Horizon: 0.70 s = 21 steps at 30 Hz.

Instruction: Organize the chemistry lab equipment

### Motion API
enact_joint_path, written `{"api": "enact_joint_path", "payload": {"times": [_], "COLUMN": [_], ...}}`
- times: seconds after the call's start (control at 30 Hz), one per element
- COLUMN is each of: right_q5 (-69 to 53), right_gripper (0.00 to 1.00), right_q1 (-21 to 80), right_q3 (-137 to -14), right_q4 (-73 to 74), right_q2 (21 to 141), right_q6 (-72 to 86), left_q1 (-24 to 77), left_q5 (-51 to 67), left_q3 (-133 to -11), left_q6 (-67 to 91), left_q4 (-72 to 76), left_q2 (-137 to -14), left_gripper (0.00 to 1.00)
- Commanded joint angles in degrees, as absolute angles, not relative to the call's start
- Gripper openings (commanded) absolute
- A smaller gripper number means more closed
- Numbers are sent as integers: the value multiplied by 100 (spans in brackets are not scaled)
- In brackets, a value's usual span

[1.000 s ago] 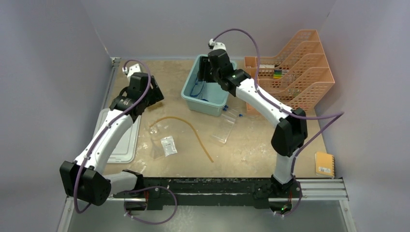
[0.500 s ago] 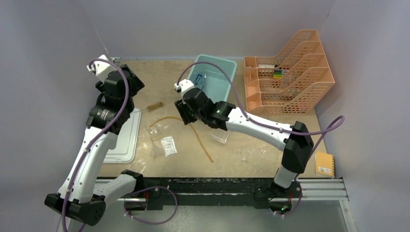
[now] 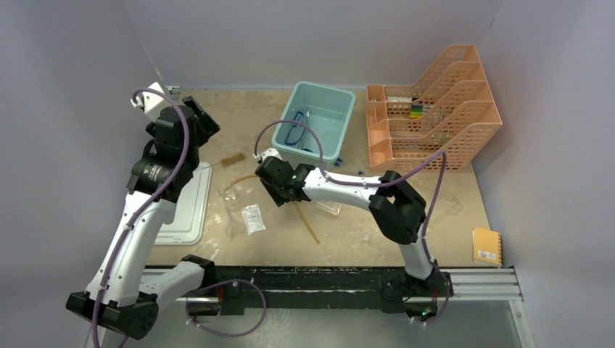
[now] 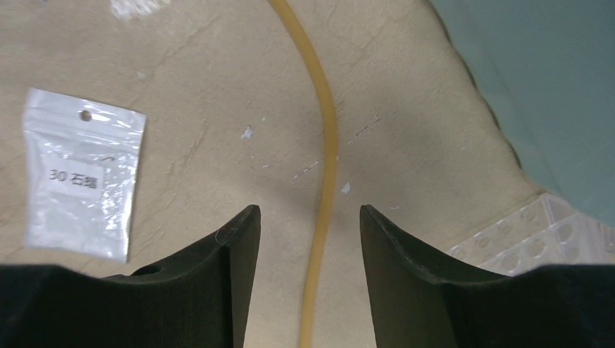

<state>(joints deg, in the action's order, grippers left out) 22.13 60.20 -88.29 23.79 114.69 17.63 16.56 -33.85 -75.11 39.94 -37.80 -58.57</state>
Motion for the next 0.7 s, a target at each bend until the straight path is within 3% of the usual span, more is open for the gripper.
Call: {"api": "enact_joint_path", "payload": {"times": [0.0, 0.37, 0.53, 0.67], "right_q5": [2414, 2369, 2210, 1398], "right_gripper": [56, 41, 42, 42], "right_q1": [6009, 5940, 5731, 5587], "right_q3": [-9169, -9225, -9140, -8943], "right_q4": [2644, 2604, 2440, 2087], "right_q2": [11521, 12004, 12016, 11968], "right_q6": [1987, 1925, 1838, 1648], "left_q1": [1635, 1635, 1635, 1635], "left_q5": [-3121, -3003, -2927, -2909], "left_q3": [-7590, -7467, -7450, -7439], "left_q6": [4106, 4040, 3965, 3904], "left_q4": [-3737, -3727, -3709, -3709], "left_q2": [-5914, -5955, -6015, -6052], "left_gripper": [71, 71, 71, 71]}}
